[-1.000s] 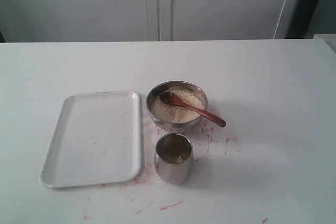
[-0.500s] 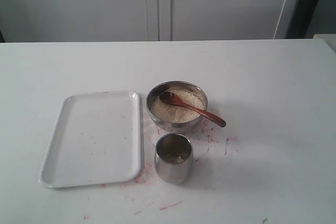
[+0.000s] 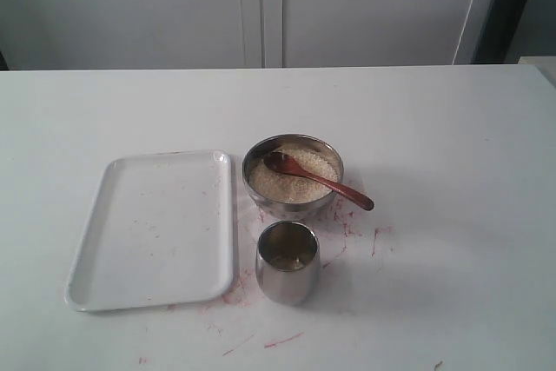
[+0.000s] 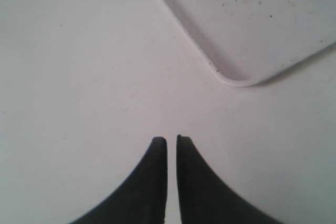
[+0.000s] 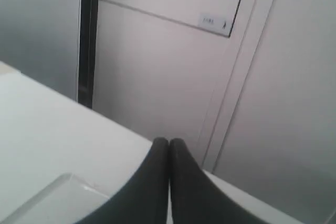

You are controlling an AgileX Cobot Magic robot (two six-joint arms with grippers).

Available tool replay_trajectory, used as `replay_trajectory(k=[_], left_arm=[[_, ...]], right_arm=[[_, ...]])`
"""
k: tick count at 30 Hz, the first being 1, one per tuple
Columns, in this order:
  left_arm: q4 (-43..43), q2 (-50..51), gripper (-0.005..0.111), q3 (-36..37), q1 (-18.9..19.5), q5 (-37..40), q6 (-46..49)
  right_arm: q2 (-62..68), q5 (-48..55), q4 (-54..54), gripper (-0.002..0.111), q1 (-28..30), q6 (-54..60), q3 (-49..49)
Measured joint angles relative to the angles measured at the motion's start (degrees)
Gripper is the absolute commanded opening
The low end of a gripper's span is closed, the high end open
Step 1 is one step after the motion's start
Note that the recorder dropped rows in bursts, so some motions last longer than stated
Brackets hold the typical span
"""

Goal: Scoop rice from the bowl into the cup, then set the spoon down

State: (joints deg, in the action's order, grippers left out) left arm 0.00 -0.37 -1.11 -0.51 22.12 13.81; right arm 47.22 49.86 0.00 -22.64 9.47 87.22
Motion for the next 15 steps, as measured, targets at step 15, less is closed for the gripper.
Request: replay_trajectory(k=[15], left_arm=[[0.0, 0.0, 0.014, 0.0, 0.0, 0.0, 0.0]], right_arm=[[15.0, 13.5, 4.4, 0.000, 0.0, 8.1, 0.0]])
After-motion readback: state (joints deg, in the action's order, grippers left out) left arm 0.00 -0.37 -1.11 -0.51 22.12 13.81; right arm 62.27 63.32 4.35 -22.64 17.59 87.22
